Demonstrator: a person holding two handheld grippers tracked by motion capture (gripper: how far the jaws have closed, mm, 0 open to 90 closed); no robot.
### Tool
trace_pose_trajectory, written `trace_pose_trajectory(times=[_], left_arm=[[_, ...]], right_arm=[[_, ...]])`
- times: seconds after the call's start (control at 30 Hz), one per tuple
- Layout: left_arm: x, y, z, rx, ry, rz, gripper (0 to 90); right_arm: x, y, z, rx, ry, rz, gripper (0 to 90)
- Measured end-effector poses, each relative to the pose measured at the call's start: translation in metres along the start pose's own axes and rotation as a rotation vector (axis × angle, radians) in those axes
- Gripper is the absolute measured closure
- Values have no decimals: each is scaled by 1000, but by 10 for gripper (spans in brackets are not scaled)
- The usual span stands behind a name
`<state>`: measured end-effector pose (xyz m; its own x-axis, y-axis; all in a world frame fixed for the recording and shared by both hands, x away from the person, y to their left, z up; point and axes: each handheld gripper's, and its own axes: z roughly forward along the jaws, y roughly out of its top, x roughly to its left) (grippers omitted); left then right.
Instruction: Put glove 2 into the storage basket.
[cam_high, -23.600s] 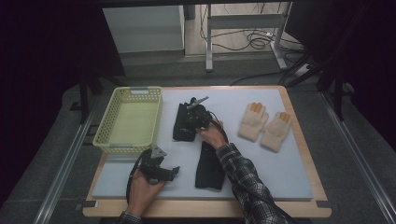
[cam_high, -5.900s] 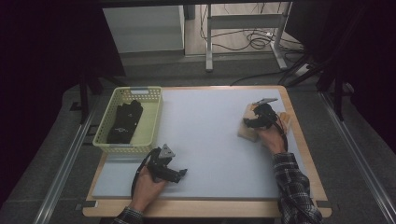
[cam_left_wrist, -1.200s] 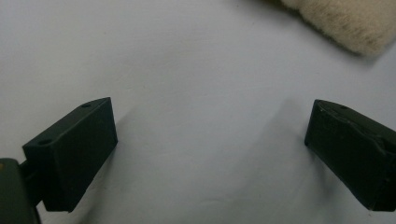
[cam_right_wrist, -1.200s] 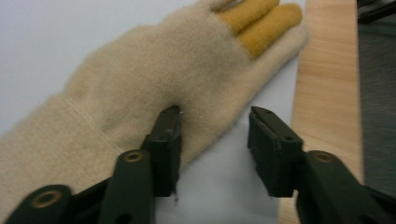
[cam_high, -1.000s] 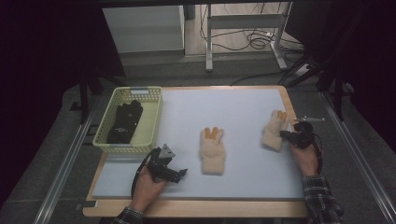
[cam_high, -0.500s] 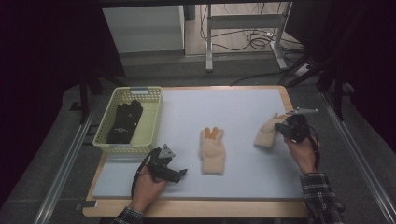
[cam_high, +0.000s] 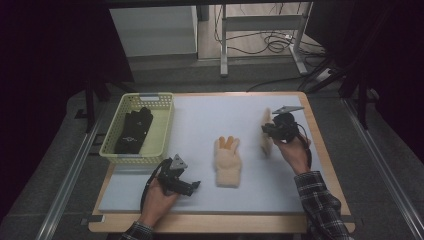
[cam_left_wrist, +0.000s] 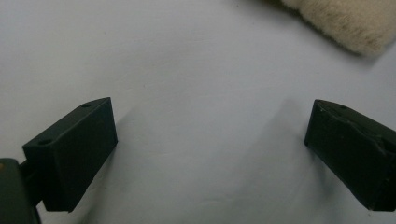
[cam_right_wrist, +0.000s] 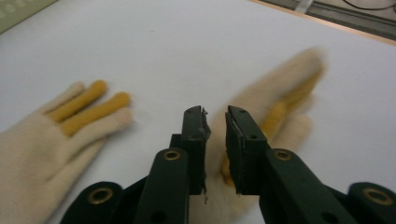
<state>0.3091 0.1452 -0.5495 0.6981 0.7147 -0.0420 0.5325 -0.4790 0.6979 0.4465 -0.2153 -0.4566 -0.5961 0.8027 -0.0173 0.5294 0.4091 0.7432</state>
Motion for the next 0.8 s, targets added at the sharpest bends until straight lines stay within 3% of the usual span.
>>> trace_pose_trajectory(times=[0.13, 0.37, 0.57, 0.67, 0.8], left_arm=[[0, 0, 0, 0, 0, 0, 24], [0, 0, 0, 0, 0, 0, 24], [0, 0, 0, -1, 0, 0, 24], [0, 0, 0, -1, 0, 0, 24], [0, 0, 0, -1, 0, 0, 24]], right_arm=[[9, 3, 8, 10, 2, -40, 696], [-4, -9, 24, 38, 0, -16, 524], [-9, -19, 47, 41, 15, -41, 400], [-7, -26, 60, 59, 18, -88, 395], [-6, -33, 61, 43, 21, -75, 548]])
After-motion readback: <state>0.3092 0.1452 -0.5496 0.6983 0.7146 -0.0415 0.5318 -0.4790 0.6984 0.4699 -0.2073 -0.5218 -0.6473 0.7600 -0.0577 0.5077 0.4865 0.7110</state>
